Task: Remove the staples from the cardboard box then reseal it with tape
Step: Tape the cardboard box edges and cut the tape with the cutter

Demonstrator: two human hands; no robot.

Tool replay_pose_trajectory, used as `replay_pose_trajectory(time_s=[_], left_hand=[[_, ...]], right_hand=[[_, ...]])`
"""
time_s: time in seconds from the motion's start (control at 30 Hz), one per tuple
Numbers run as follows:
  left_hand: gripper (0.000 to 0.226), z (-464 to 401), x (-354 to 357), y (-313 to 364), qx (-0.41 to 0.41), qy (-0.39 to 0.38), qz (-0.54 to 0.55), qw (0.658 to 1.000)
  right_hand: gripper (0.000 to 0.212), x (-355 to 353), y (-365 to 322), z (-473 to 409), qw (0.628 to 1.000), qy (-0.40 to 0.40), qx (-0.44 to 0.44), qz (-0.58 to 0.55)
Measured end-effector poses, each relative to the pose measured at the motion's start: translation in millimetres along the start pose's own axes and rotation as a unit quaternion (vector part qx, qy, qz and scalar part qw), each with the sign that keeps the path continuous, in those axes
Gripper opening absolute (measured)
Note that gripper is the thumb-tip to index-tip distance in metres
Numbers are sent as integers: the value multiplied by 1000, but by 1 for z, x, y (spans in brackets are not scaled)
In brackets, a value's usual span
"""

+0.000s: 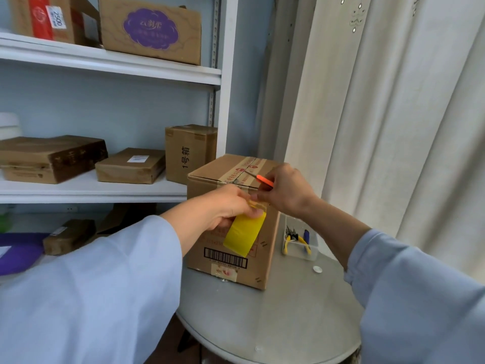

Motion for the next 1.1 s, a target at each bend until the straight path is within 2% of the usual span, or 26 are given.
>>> replay_pose_trajectory(time_s=[0.13,0.23,0.3,0.4,0.47,0.53,0.63,0.73,0.9,0.93,1.03,1.1], left_hand=[[34,-2,0,-9,-15,2,19,1000],[16,-7,1,-2,8,-14,35,999],[12,-3,1,3,13,-4,24,1000],[36,-3,3,0,-11,-7,-36,999],[43,-5,8,-5,-27,-32,-4,999],[35,-11,12,-7,-22,-44,33,998],[7,-17,13,-10,-1,-28,82,996],[8,-22,17,-15,13,-44,120,992],[6,-29,15,-5,-2,-57,123,991],[8,-30,13,-3,-5,-47,113,993],[36,-39,10,-2,-23,-27,110,993],[43,-45,10,-1,-28,-22,115,993]], right_hand=[[33,-13,-15,5,999,-15,-42,23],[31,-23,-9,2,999,-17,-43,24],[31,-28,-6,-2,999,-26,-39,18],[27,-33,-11,-5,998,-29,-46,20],[26,-35,-12,-8,998,-34,-47,17],[26,-37,-6,-11,998,-46,-39,13],[25,-33,6,-13,997,-75,-31,-11],[23,-28,14,-16,995,-94,-29,-33],[23,-29,28,-22,990,-121,-14,-67],[23,-31,32,-25,989,-123,-9,-77],[25,-33,39,-33,987,-136,10,-83],[27,-32,41,-40,986,-151,20,-71]])
Point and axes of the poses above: each hand's wrist, its own z-axis away from the middle knuckle, its own x-axis out of the palm, y = z × x, the point moved 7 cm from there along -z, towards the middle knuckle, and after that the axes turned 14 degrees about -y, right-handed, at the moved point
